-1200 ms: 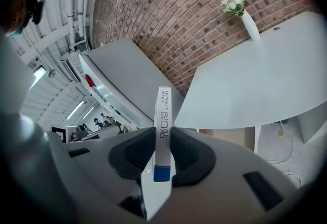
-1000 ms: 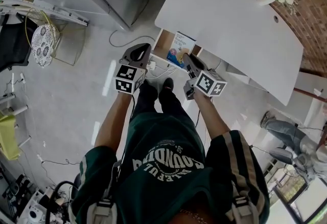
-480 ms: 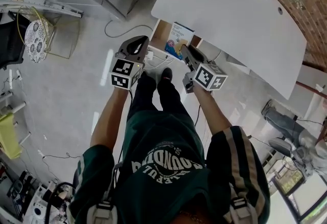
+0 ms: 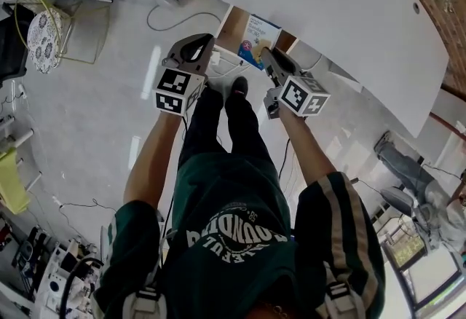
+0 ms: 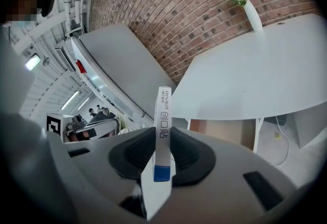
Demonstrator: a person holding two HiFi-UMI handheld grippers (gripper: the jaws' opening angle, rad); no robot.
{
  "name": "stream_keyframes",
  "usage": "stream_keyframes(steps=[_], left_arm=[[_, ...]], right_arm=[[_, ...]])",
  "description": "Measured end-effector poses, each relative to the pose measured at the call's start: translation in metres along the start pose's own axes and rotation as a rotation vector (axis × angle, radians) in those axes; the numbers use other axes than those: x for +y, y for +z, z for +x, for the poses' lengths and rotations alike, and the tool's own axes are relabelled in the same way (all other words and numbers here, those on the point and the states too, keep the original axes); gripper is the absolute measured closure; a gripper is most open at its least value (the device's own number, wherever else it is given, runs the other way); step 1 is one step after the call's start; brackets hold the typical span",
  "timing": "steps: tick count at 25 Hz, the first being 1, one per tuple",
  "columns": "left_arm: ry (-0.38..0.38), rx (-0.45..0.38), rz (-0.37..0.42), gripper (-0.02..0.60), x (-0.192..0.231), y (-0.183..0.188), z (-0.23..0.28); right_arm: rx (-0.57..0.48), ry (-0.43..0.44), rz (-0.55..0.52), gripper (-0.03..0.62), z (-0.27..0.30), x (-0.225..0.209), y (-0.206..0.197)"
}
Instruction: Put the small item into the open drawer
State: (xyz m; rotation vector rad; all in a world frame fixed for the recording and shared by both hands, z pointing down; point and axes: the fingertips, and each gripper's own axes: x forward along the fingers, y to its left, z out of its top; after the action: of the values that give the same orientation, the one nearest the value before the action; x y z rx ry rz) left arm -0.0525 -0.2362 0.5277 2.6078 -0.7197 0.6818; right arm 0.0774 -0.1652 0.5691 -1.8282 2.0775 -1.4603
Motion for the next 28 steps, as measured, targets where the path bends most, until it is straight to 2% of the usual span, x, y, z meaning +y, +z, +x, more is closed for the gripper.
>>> stream_keyframes(steps=[14,28], left_arm=[[-0.002,0.045,-0.051,0.562,0.009,-0.051,0.02],[-0.013,0.054,-0.107,0.561,0.019,-0.085,0.04]], right_arm=[[0.066,-0.069,0.041,0.487,0.035,-0.046,-0.058],[0.078,-0.195,0.106,0.487,0.078,-0.101,-0.094]])
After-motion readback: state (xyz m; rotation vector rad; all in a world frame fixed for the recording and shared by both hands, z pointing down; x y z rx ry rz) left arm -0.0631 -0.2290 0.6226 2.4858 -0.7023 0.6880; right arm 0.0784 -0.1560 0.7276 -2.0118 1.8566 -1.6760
